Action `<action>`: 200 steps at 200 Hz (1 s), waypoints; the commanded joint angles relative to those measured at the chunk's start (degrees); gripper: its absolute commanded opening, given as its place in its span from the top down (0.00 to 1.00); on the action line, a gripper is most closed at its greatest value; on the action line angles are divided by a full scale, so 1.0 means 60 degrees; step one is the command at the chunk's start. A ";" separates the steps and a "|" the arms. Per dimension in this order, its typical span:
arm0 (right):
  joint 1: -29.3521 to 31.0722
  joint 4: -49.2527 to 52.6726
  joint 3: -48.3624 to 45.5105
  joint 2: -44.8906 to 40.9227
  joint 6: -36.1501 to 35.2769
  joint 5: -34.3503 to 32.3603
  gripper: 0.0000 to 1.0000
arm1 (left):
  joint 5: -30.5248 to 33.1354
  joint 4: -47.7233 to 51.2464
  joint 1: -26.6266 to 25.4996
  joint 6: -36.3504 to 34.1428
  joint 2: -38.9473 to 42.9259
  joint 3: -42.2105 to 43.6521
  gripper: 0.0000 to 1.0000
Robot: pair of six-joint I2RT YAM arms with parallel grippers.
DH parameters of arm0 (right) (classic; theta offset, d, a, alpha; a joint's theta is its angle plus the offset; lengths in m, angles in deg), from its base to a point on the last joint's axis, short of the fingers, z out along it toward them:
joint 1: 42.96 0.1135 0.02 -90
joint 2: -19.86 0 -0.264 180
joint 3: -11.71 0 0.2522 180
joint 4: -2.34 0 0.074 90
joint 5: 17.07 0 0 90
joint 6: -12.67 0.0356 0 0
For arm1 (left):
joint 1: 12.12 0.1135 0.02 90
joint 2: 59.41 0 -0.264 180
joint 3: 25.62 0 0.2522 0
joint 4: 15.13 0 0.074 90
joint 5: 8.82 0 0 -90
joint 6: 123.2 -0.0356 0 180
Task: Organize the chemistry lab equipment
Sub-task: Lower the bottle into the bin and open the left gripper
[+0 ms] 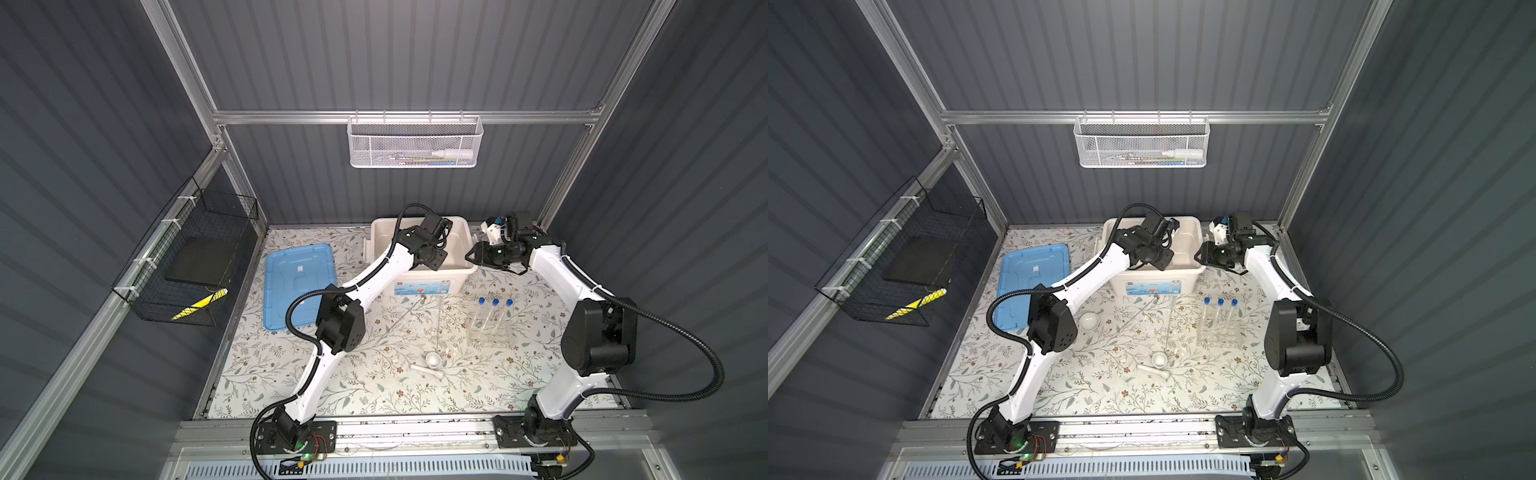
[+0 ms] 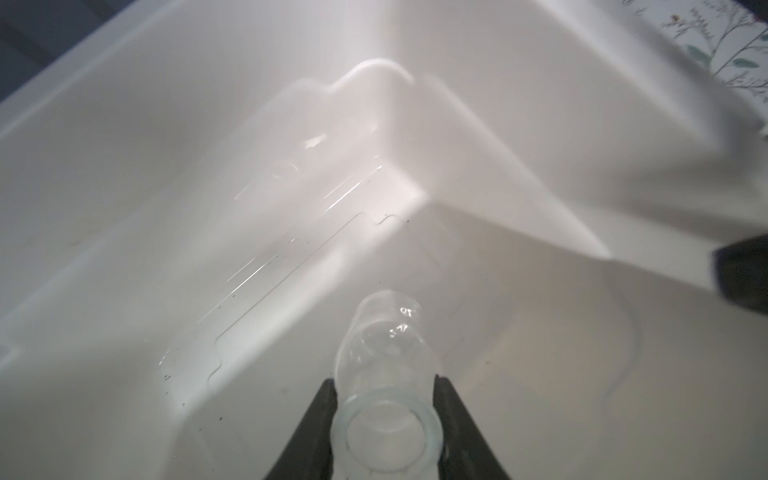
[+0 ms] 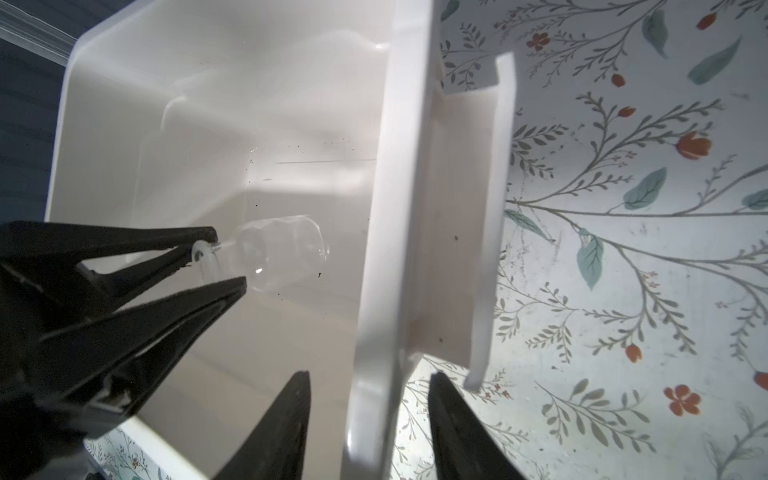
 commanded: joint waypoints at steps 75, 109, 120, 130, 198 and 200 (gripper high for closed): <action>0.0021 0.0114 -0.0089 -0.0105 -0.0180 -0.0155 0.53 | 0.0484 0.0906 0.0956 0.0002 0.1028 0.1240 0.72; 0.0021 0.0108 -0.0107 -0.0106 -0.0187 -0.0177 0.53 | 0.0263 0.0891 0.1311 0.0340 0.1401 0.2044 0.72; 0.0021 0.0095 -0.0107 -0.0100 -0.0173 -0.0199 0.52 | 0.0273 0.0877 0.1327 0.0314 0.1500 0.2251 0.72; 0.0021 0.0097 -0.0094 -0.0110 -0.0160 -0.0204 0.52 | 0.0353 0.0874 0.1327 0.0322 0.1530 0.2381 0.72; 0.0021 0.0136 -0.0107 -0.0140 -0.0153 -0.0260 0.52 | 0.0355 0.1260 0.1371 0.0329 0.1125 0.2175 0.72; 0.0021 0.0131 -0.0107 -0.0125 -0.0138 -0.0262 0.52 | 0.0348 0.1280 0.1371 0.0335 0.1114 0.2181 0.72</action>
